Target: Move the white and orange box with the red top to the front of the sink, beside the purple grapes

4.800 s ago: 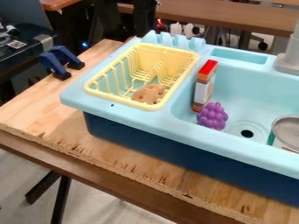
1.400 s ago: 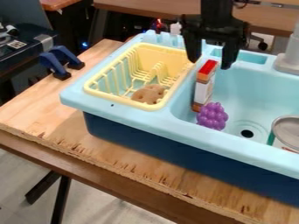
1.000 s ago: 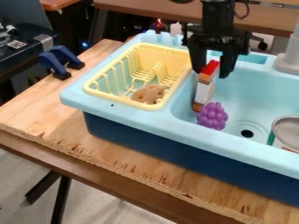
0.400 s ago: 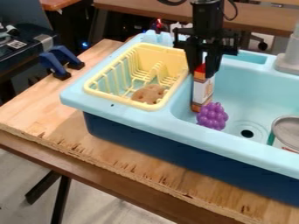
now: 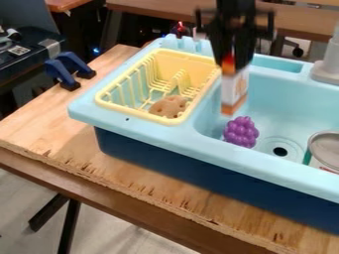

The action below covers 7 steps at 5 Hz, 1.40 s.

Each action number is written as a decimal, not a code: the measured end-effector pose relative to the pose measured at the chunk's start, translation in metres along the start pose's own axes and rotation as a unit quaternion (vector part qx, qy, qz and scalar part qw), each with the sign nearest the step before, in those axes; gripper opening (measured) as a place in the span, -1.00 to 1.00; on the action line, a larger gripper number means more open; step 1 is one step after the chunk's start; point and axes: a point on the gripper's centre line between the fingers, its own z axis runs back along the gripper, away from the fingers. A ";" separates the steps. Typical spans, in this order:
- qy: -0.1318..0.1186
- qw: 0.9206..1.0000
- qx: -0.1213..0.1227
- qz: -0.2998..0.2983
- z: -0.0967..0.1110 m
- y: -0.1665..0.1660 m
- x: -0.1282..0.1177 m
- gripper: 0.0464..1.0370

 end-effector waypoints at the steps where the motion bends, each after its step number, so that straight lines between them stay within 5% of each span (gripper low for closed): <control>1: -0.034 0.999 -0.013 -0.035 0.019 -0.012 -0.003 -0.36; 2: -0.030 0.997 -0.001 -0.075 0.015 -0.029 -0.006 -0.36; 3: 0.005 0.996 -0.001 -0.092 -0.008 -0.049 -0.023 -0.36; 4: 0.012 0.996 -0.039 -0.082 -0.022 -0.071 -0.044 -0.36; 7: 0.040 0.998 -0.050 -0.029 -0.039 -0.074 -0.055 -0.36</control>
